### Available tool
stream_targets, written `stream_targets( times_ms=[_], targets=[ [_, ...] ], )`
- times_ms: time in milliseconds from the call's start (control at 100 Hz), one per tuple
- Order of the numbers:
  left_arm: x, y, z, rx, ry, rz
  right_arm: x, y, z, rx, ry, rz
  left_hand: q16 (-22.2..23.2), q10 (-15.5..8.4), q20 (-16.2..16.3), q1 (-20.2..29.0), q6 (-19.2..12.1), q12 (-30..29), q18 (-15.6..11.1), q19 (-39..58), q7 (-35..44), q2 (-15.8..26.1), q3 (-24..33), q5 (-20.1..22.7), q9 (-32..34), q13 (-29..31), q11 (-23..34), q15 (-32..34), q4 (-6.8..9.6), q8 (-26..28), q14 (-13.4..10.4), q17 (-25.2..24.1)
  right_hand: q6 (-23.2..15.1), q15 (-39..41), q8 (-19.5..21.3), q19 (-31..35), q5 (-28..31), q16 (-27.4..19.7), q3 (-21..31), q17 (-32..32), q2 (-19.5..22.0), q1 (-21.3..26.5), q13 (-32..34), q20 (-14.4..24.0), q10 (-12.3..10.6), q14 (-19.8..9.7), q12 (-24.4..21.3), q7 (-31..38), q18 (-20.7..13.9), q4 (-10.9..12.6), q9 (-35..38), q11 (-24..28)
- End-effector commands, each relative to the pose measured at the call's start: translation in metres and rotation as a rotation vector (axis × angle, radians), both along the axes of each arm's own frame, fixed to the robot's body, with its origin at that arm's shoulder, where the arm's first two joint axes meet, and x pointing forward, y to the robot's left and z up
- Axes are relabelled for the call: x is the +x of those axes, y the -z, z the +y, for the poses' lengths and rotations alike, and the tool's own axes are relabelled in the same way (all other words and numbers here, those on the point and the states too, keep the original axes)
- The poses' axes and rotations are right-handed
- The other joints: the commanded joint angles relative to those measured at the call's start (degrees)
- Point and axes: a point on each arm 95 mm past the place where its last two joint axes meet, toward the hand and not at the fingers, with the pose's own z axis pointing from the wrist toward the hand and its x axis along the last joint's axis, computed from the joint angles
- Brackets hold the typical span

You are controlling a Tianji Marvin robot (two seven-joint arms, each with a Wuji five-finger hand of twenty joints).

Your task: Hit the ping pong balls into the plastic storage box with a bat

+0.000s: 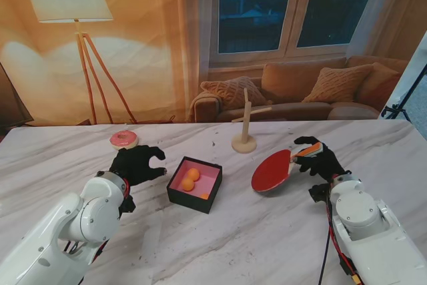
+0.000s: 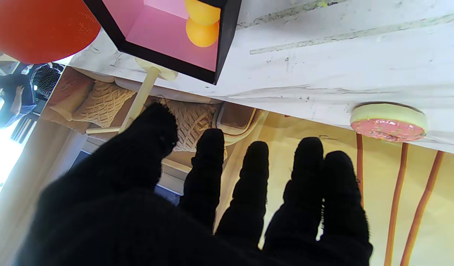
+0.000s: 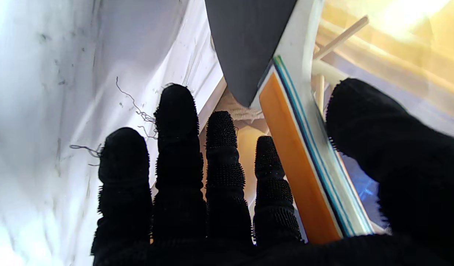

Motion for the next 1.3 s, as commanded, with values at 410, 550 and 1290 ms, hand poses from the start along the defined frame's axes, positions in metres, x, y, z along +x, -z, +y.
stream_targets(
  times_ms=[410, 550, 1290],
  targets=[
    [-0.005, 0.003, 0.004, 0.010, -0.018, 0.022, 0.000, 0.003, -0.026, -0.050, 0.102, 0.020, 1.03, 0.81, 1.68, 1.93, 1.40, -0.15, -0.25, 1.93, 1.67, 1.58, -0.75, 2.86, 0.73, -1.32, 1.17, 1.52, 1.18, 0.58, 0.70, 0.08, 4.88, 6.38, 2.54, 10.03, 16.76, -0.78, 2.73, 10.49, -3.31, -3.03, 10.25, -2.52, 4.14, 2.64, -0.40, 5.85, 3.00, 0.01, 16.92, 5.04],
    [-0.006, 0.005, 0.005, 0.015, -0.027, 0.025, 0.000, 0.009, -0.032, -0.052, 0.125, 0.047, 1.09, 0.74, 1.70, 2.15, 1.49, -0.09, -0.21, 2.30, 1.98, 1.41, -0.85, 3.17, 0.91, -1.25, 1.32, 1.80, 1.05, 0.70, 0.73, 0.10, 4.54, 6.42, 2.75, 10.31, 16.97, -0.72, 2.33, 10.50, -2.48, -2.79, 10.00, -2.66, 3.86, 3.00, -0.12, 5.58, 3.45, 0.18, 16.47, 4.88],
    [-0.005, 0.007, 0.008, 0.021, -0.035, 0.038, 0.009, 0.042, -0.050, -0.133, 0.211, 0.190, 1.24, 1.07, 1.50, 3.01, 1.65, 0.01, -0.05, 3.31, 2.40, 1.26, -1.71, 3.54, 1.32, -0.88, 1.64, 2.62, -0.01, 1.57, 1.05, 0.29, 2.53, 5.76, 4.76, 8.45, 16.84, -0.40, -0.60, 4.09, 2.85, -3.02, 4.59, -2.79, 2.37, 3.49, 2.18, 4.92, 2.49, 1.31, 12.45, 4.44]
  ],
)
